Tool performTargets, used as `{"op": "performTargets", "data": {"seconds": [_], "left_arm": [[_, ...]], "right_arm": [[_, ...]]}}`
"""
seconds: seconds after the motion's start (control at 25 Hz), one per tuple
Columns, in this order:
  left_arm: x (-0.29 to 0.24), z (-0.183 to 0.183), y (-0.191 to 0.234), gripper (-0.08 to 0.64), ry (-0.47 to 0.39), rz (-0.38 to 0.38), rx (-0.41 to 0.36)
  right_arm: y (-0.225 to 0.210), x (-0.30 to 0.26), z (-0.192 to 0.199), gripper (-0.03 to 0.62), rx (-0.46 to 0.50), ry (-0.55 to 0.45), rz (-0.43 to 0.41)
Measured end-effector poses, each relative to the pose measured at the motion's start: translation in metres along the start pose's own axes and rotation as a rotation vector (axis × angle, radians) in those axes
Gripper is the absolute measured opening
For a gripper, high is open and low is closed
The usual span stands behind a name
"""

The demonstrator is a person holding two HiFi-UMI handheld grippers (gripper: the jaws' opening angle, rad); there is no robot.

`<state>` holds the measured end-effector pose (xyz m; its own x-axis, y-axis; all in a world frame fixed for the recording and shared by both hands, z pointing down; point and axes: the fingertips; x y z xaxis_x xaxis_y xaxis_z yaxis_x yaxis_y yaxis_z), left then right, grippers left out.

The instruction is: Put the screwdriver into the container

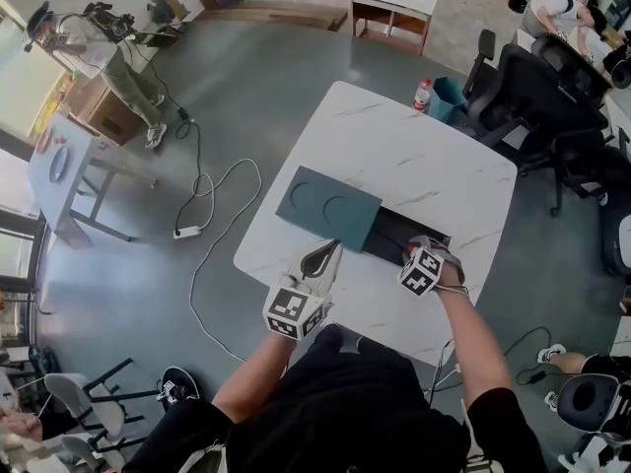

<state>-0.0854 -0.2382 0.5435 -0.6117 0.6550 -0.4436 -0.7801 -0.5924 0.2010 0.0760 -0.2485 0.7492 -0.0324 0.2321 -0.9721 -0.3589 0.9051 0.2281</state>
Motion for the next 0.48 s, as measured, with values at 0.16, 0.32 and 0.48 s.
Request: {"op": "performTargets", "data": {"seconds": [0.16, 0.32, 0.48], "left_arm": [[-0.0009, -0.0019, 0.0, 0.008, -0.004, -0.002, -0.002], [-0.0022, 0.0023, 0.0002, 0.008, -0.001, -0.004, -0.002], [-0.0055, 0.0052, -0.0013, 0.008, 0.013, -0.002, -0.004]], "right_arm": [[-0.0022, -0.0007, -0.0011, 0.086, 0.001, -0.003, -0.017], [-0.0029, -0.003, -0.0029, 0.086, 0.003, -0.003, -0.026], [-0.002, -0.0026, 0.0006, 0.089, 0.015, 0.001, -0.034]]}}
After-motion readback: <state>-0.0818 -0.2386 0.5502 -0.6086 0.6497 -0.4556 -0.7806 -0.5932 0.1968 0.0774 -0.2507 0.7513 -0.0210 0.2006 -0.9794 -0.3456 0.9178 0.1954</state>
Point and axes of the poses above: the fingertips, and each gripper's own axes: x backward along the fingers, y to its left, z out of its underside, and after that the axes turned 14 degrees about y, right-handed
